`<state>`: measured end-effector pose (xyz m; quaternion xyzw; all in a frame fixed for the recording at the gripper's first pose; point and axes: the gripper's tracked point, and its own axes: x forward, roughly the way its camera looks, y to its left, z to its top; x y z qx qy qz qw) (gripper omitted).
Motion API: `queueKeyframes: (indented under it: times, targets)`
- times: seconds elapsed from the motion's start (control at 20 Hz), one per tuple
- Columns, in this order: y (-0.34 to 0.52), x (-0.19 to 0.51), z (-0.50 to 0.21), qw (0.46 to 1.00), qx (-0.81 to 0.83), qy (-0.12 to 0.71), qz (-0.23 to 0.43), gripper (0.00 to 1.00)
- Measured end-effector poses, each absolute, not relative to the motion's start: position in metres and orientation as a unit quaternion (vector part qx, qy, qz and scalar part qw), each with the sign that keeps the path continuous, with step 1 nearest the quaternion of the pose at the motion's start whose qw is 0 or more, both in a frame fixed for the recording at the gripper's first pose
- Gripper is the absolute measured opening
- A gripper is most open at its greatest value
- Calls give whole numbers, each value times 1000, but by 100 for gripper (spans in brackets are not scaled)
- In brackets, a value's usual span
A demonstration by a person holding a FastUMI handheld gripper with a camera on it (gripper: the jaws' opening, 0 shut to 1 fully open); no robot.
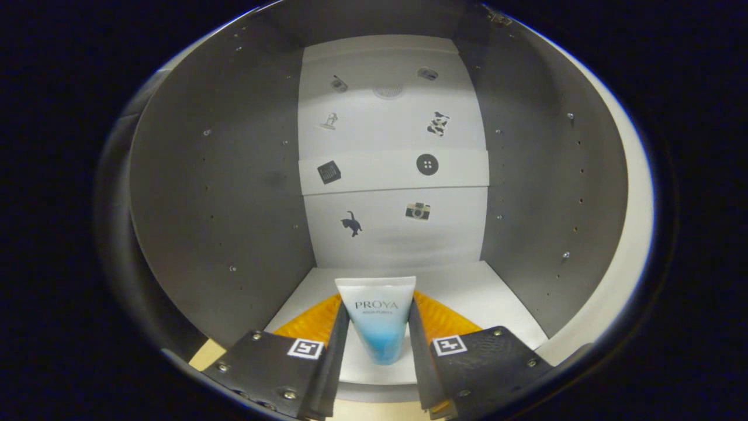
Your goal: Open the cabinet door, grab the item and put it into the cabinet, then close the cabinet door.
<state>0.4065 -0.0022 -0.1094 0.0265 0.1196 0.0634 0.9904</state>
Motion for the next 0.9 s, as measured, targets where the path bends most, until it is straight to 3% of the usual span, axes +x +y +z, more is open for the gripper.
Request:
queueKeyframes:
  times: [0.4,0.65,0.8,0.9]
  targets:
    - [-6,406,-114,990,28,123,63,57]
    - [-7,396,-110,992,21,115,52,91]
    - [-6,374,-99,993,18,103,53,100]
    - [-6,353,-93,994,12,97,52,100]
